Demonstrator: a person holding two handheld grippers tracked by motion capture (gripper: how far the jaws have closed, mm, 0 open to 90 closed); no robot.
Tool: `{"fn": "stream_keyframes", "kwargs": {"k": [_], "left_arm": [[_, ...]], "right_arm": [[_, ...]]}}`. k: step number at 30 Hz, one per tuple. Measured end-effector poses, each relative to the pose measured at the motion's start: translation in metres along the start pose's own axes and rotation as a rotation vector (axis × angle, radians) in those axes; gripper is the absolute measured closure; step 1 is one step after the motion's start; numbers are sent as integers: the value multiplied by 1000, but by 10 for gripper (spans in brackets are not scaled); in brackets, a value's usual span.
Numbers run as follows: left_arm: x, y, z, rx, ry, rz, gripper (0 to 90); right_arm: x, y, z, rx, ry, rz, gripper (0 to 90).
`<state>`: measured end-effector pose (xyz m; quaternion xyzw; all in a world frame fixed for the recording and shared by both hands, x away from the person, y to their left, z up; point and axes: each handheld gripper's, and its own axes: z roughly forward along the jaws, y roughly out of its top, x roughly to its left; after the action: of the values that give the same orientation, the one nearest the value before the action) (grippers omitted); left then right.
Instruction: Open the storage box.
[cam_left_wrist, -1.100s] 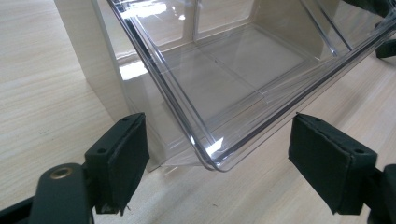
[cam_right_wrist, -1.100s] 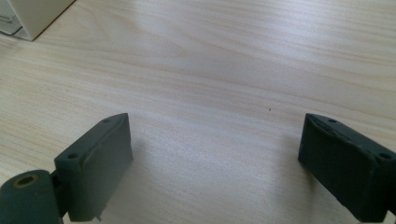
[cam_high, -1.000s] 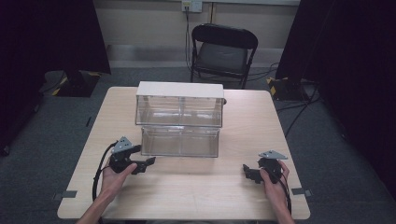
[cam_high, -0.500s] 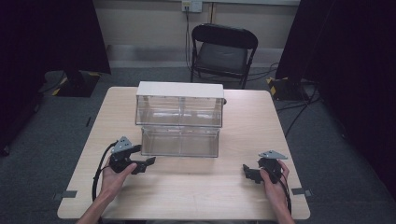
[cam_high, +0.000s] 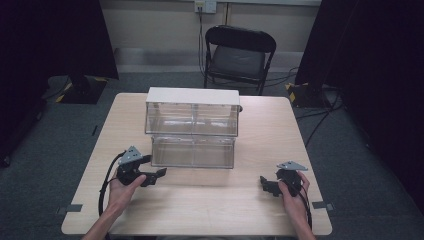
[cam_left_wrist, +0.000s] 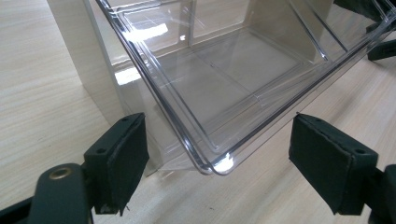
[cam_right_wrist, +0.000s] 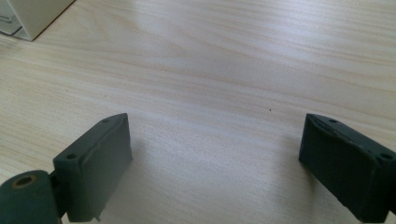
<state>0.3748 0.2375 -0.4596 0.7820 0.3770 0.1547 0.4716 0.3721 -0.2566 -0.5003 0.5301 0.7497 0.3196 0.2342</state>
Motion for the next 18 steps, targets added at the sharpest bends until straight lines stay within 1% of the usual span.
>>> {"fn": "stream_keyframes", "kwargs": {"k": [3,8,9,12,14,15,17,18], "left_arm": [[0,0,0,-4,-1,8,196],[0,1,-1,-6,-5,5,195],[-1,1,-1,-9,-10,-4,194],[0,1,-1,-12,-9,5,192],[-1,1,-1,-13,-11,0,192],[-2,1,-2,-16,-9,-1,192],[-2,2,-2,-19,-8,9,191],[-2,3,-3,-26,1,9,193]], "right_arm": [[0,0,0,0,0,0,83],[0,0,0,0,0,0,83],[0,0,0,0,0,0,83],[0,0,0,0,0,0,82],[0,0,0,0,0,0,81],[0,0,0,0,0,0,81],[0,0,0,0,1,0,79],[0,0,0,0,0,-1,79]]}}
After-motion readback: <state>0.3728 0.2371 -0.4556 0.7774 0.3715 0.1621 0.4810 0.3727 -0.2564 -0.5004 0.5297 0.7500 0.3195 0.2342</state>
